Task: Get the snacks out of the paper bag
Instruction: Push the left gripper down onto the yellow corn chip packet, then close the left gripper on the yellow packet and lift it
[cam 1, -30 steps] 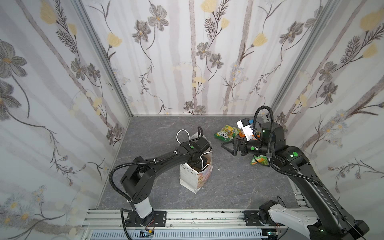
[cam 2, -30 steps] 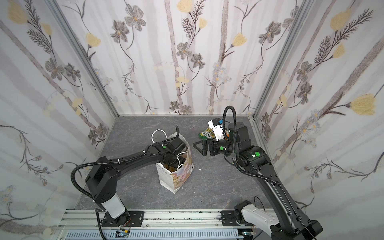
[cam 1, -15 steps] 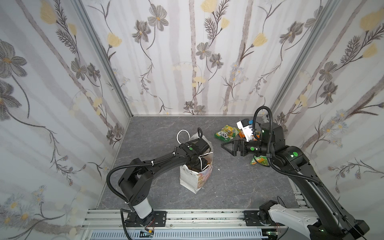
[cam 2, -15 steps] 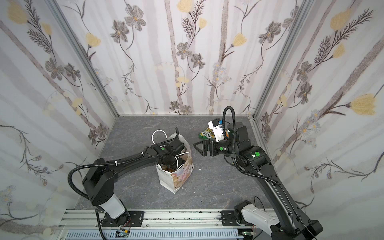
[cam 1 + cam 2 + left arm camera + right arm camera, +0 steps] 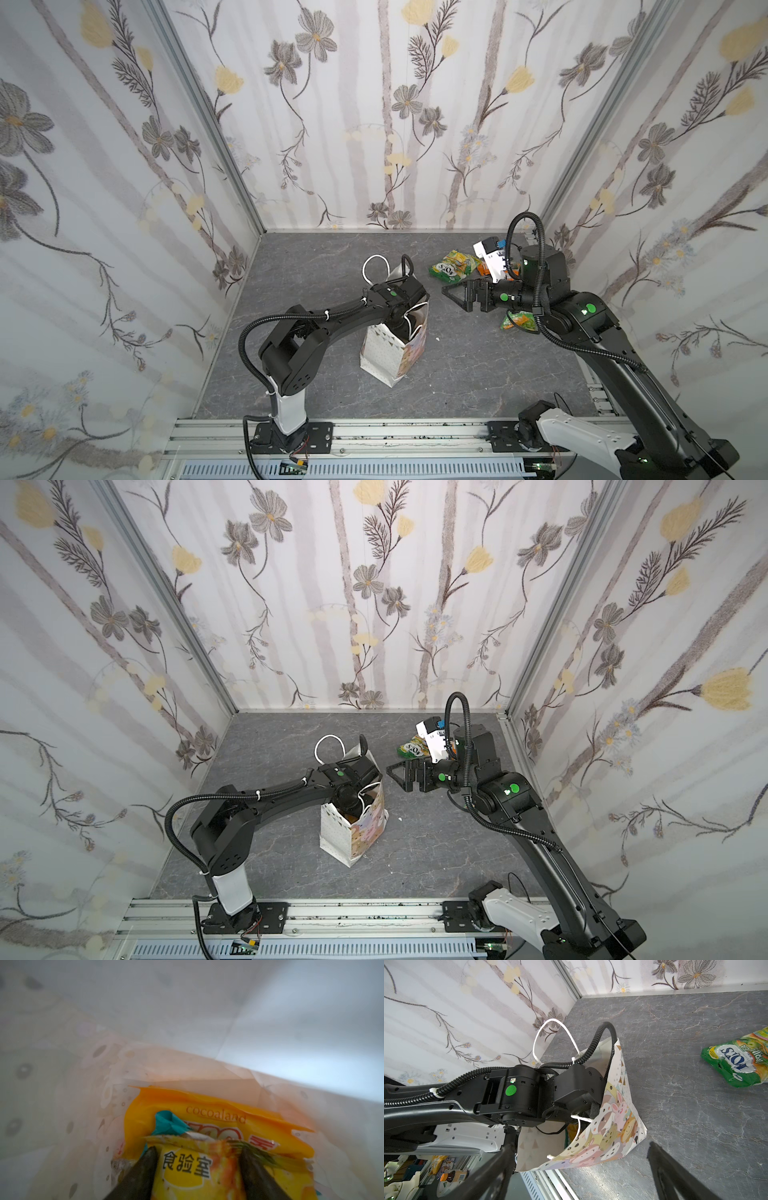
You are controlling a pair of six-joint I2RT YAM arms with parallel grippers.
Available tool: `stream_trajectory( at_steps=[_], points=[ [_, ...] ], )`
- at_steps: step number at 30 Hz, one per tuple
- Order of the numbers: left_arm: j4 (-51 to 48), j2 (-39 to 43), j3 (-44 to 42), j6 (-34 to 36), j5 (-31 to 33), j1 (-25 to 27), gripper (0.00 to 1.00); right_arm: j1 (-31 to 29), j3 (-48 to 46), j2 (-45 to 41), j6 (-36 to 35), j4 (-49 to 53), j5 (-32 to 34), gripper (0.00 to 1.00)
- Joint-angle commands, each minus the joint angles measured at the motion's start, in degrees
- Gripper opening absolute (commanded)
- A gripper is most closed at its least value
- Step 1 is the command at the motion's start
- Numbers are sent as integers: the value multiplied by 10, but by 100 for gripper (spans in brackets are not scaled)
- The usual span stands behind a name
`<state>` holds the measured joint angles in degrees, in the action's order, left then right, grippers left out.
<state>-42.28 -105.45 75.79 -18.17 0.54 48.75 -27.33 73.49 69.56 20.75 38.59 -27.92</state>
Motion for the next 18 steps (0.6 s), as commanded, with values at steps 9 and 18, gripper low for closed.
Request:
stream_trajectory(
  at_steps=[9,18],
  points=[
    [-89,25,0,-5,-15,1,13,-2,3,5,3,-16,7,99],
    [-100,57,24,-8,-6,2,0,-1,5,2,6,-15,15,99]
  ],
)
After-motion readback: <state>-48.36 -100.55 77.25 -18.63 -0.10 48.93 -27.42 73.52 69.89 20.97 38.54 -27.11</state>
